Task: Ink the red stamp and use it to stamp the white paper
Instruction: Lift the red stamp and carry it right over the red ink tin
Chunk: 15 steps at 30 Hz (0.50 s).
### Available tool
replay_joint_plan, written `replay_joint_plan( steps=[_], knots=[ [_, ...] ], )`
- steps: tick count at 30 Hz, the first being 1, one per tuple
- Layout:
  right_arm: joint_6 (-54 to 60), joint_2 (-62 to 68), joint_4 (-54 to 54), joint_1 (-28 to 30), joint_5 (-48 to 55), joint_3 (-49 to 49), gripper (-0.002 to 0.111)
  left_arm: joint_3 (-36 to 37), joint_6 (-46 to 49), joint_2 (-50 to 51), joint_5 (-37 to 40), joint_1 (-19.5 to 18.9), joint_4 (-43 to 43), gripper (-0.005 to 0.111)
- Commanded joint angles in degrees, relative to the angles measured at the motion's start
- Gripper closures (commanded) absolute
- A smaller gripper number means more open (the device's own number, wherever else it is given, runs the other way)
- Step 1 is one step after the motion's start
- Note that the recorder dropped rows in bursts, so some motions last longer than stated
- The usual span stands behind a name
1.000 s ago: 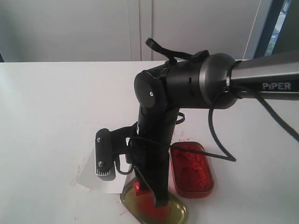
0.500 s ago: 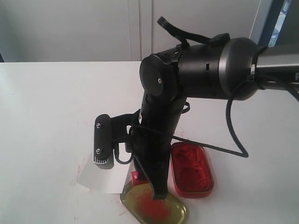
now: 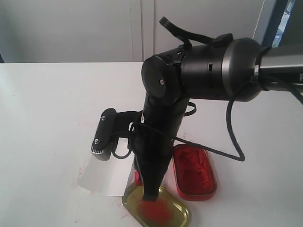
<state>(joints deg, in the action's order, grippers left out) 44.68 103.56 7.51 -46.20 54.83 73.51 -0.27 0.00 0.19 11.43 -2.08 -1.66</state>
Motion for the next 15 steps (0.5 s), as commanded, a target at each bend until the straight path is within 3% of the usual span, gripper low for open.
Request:
replay_joint_plan(
  steps=[1,7,15],
  knots=[
    [-7.54,-0.64,-3.54,-0.03,0.19,0.73,0.108,0.27,0.0,-0.19,0.14,-0.06,-0.07,0.107],
    [-18.13,-0.64,-10.82,0.09,0.63,2.64,0.108,0.27,0.0,-0.19,0.14,-0.06,-0.07,0.107],
    [-21.47,-0.64,-10.72,3.34,0.99,2.68,0.108,0.27,0.0,-0.19,0.14,-0.06,-0.07,0.107]
  ],
)
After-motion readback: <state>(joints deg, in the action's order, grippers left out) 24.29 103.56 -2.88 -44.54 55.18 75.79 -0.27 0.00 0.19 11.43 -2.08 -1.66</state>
